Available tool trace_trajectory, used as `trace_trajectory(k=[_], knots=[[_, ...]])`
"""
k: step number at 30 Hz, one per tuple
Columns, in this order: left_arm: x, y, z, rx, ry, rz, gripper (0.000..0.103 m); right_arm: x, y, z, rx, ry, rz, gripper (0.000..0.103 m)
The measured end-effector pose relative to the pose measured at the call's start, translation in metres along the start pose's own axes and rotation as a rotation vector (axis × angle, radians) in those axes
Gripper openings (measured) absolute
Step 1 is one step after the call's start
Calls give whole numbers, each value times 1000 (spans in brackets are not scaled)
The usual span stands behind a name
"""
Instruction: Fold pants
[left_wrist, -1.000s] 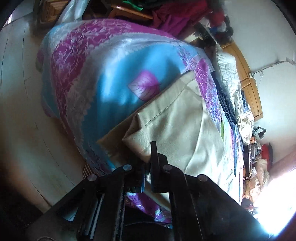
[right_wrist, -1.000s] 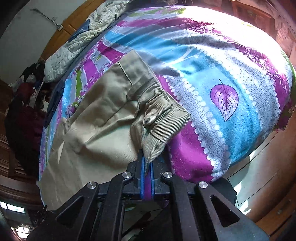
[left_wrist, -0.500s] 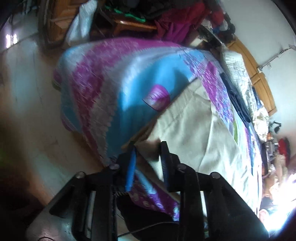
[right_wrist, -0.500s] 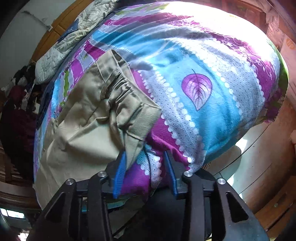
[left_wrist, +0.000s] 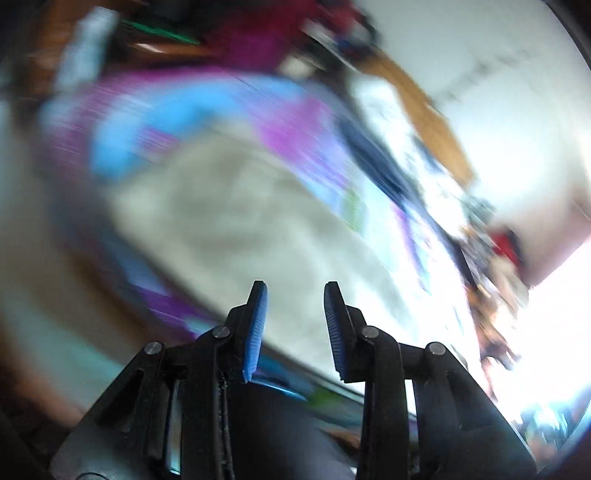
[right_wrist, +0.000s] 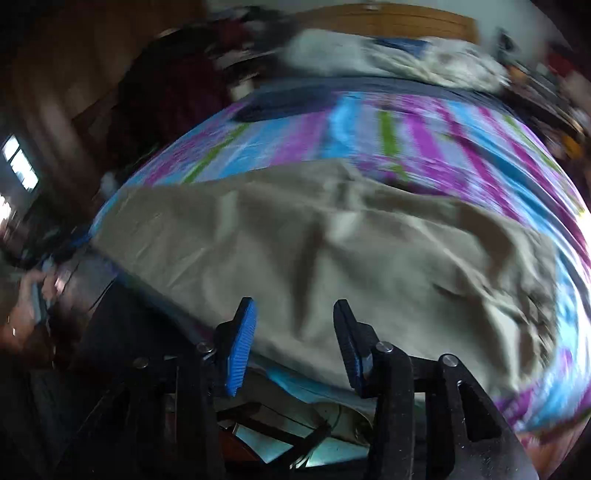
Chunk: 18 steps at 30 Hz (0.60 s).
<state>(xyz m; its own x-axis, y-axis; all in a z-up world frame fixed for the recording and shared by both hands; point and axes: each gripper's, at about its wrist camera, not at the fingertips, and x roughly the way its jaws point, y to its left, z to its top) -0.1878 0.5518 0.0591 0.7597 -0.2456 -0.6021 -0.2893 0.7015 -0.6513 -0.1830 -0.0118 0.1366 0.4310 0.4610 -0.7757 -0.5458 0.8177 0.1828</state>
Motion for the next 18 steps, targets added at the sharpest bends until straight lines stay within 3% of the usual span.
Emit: trace_trajectory(k=[2,4,8,10,12,14,15,16,18], knots=[[34,-32,-12,45,74,-104,32,50,62,23,-168,39,114,31],[64,-52,-19,62,126,-158,33,95,108,39,-285,49,125,25],[113,-56,-24,39,200,-130,33,169,139,56,-222,118,202,24],[127,-46,-28,15,231,-94,33,201,147,42,-189,252,253,24],[128,-35,-33,0,240,-101,33,192,158,22,-229,255,304,24],[120,-36,-37,16,236,-100,33,188,162,8,-235,368,377,19],[113,-38,-40,33,234,-97,33,185,163,3,-266,372,326,18],[108,-41,-42,52,235,-92,33,175,164,2,-302,320,292,18],[107,-53,-46,86,250,-108,33,154,151,22,-252,199,320,18]])
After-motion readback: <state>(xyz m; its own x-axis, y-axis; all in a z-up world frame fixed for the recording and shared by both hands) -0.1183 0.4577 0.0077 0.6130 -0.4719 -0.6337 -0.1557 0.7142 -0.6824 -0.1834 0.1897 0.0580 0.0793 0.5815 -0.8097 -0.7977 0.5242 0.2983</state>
